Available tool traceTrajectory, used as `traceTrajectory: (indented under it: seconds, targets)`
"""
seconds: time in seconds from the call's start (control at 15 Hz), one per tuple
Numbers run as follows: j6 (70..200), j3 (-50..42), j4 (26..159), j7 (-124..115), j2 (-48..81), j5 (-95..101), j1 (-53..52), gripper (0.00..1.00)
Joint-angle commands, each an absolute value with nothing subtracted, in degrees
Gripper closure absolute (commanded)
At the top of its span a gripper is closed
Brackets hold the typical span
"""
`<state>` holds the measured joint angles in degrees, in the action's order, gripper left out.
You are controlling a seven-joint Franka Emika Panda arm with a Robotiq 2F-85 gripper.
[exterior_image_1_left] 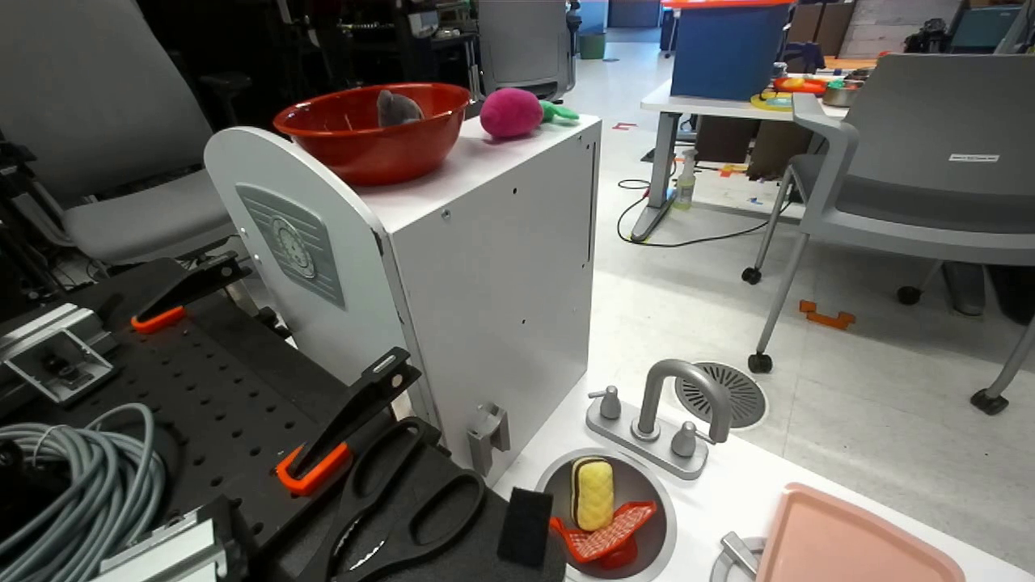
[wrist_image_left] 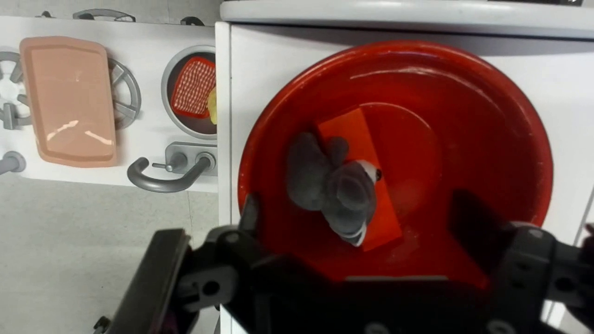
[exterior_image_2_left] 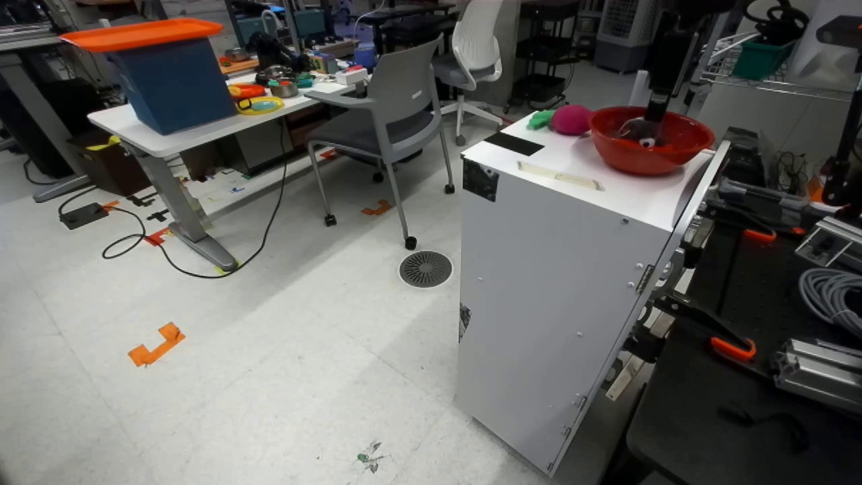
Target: Remove the grey doll from the red bowl
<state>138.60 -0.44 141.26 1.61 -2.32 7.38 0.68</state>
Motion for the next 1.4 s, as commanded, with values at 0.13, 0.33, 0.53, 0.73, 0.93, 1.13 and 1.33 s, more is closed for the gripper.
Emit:
traceTrajectory:
  seconds: [0.13,0.33,0.53,0.73,0.93,1.13,1.33]
  targets:
    - [139.3,-1.1,139.9,5.4,0.2,5.2,1.1,0.0]
    - [139.1,-1.3,139.7,6.0,0.9,4.5,1.2,0.0]
    - [139.1,-1.3,139.5,6.4,1.3,4.1,1.3,0.0]
    - [139.1,-1.3,139.4,6.4,1.4,4.1,1.4,0.26]
    - [139.3,-1.4,139.4,6.3,1.5,4.3,1.4,0.4]
    - [139.4,-1.4,139.5,6.4,1.5,4.3,1.4,0.63]
    - [139.4,-1.5,139.3,6.3,1.7,4.3,1.4,0.87]
